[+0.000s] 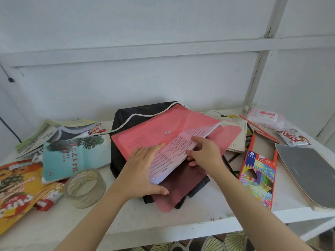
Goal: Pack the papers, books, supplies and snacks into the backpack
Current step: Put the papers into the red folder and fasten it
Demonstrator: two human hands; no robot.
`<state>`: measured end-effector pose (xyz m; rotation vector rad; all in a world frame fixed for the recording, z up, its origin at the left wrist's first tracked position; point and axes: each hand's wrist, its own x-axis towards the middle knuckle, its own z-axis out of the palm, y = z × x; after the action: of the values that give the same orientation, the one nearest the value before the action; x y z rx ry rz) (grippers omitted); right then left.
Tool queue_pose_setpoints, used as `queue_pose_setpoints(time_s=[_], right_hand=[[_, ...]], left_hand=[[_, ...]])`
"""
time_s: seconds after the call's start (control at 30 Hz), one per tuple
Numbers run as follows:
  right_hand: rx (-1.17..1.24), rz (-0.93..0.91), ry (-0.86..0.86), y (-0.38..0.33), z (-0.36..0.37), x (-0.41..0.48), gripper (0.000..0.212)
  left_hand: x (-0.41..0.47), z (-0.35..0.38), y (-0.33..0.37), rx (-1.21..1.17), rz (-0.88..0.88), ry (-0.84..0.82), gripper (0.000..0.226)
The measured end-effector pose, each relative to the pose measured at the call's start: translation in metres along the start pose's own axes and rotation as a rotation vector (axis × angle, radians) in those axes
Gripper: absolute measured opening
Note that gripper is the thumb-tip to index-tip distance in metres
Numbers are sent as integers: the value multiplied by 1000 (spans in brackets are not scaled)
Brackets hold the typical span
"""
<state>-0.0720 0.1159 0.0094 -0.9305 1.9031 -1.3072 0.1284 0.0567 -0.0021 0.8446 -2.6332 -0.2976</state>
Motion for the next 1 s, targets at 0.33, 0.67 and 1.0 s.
queue_pose_setpoints(time_s=[0.33, 0.67, 1.0], right_hand=[[-760, -224, 71, -3, 7, 15, 63], [-906, -495, -12, -7, -3, -6, 35], [-802, -724, -31, 10, -58, -10, 58]], left_hand=[[-6, 2, -6, -3, 31, 15, 119], [-15, 5, -16, -57, 74, 35, 81], [-31, 4, -21, -826, -257, 110, 73]])
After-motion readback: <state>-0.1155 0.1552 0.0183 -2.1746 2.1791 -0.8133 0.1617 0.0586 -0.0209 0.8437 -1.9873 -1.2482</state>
